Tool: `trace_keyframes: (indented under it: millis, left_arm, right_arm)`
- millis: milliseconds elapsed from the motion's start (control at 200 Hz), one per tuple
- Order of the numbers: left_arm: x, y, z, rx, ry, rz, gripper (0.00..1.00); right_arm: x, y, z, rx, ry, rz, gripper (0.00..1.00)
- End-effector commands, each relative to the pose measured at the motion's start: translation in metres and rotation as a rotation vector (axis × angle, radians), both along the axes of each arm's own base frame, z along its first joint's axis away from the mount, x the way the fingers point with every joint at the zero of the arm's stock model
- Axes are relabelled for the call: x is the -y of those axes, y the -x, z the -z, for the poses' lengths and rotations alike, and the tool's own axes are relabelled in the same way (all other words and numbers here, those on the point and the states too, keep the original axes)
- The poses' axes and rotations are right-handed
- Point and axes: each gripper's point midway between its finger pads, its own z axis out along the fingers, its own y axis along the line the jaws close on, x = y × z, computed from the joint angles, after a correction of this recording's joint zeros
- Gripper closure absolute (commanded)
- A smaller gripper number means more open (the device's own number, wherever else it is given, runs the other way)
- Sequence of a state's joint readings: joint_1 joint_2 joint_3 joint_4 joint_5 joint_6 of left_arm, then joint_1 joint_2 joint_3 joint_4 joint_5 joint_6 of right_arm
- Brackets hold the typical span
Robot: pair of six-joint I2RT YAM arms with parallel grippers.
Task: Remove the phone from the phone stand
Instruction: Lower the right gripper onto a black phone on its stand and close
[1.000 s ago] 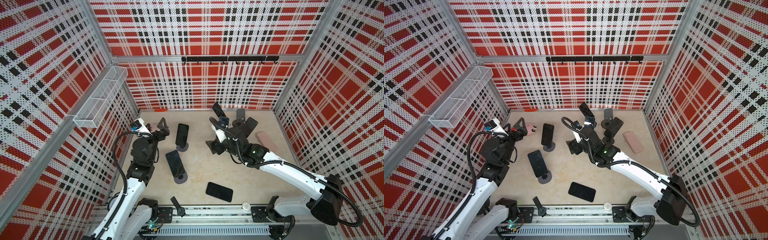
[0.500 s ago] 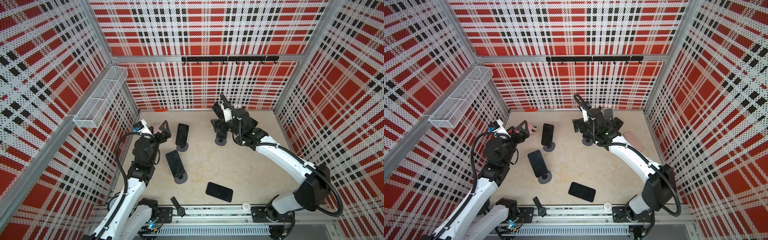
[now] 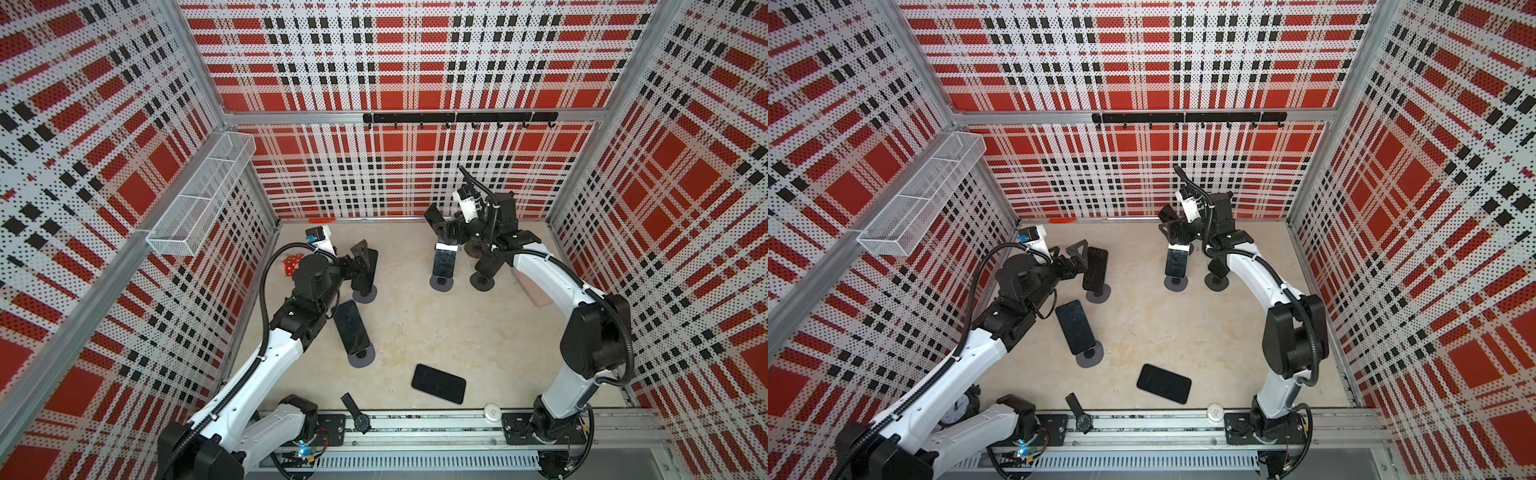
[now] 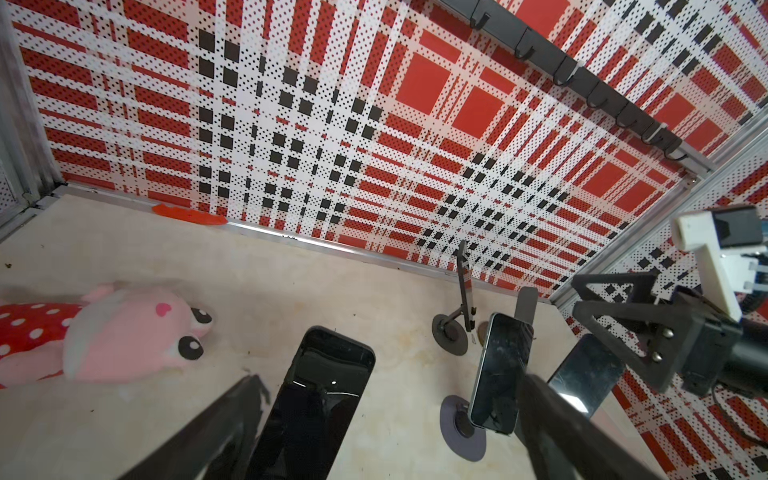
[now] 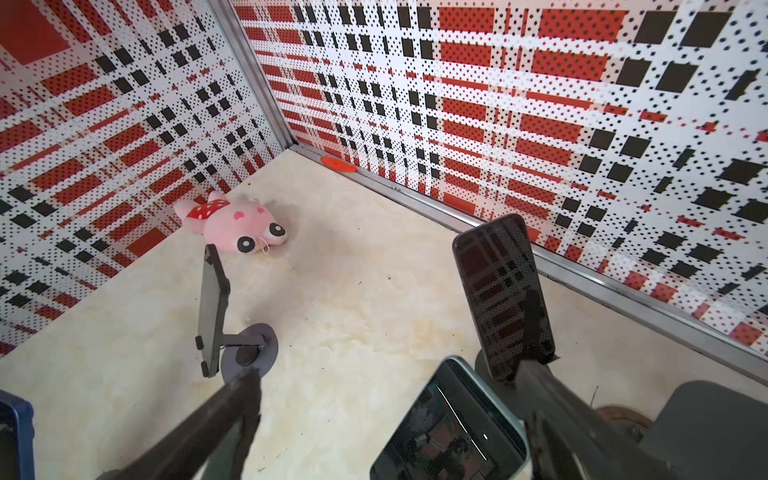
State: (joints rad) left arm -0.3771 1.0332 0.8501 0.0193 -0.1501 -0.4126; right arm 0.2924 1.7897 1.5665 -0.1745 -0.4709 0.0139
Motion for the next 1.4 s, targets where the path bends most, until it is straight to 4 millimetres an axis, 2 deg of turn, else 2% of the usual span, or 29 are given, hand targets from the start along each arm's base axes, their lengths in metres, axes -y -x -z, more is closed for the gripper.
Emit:
trace_keyframes:
  millis: [0,190,406,491,616,862,1042,1182,1393]
  left_arm:
    - [0.000,-0.002,-0.004,0.001,-0.031,-0.009,0.02]
    - [-0.001,-0.003,-0.002,-0.003,-0.031,-0.017,0.02]
    - [-0.005,-0.006,-0.002,-0.003,-0.051,-0.039,0.02]
    - [-0.004,-0.008,-0.002,0.001,-0.073,-0.037,0.02]
    - [-0.001,-0.012,-0.003,0.000,-0.077,-0.030,0.02]
    - [0.024,-0.013,-0.016,0.075,-0.034,0.104,0.02]
    - [0.024,-0.017,-0.015,0.064,-0.041,0.095,0.02]
    - [0.024,-0.019,-0.012,0.052,-0.042,0.090,0.02]
    - [0.023,-0.021,-0.009,0.042,-0.043,0.084,0.02]
  right_arm:
    - [-0.010,-0.010,-0.003,0.048,0.008,-0.143,0.01]
    - [0.006,-0.048,0.013,0.046,0.025,-0.133,0.00]
    - [0.030,-0.084,0.046,0.021,0.034,-0.103,0.00]
    - [0.032,-0.095,0.060,0.028,0.065,-0.090,0.00]
    - [0.032,-0.110,0.063,0.043,0.053,-0.072,0.00]
    - [0.028,-0.116,0.062,0.073,0.092,-0.120,0.00]
    - [0.021,-0.124,0.072,0.126,0.108,-0.168,0.01]
    - [0.013,-0.125,0.073,0.231,0.085,-0.220,0.01]
    - [0.000,-0.131,0.083,0.266,0.041,-0.297,0.02]
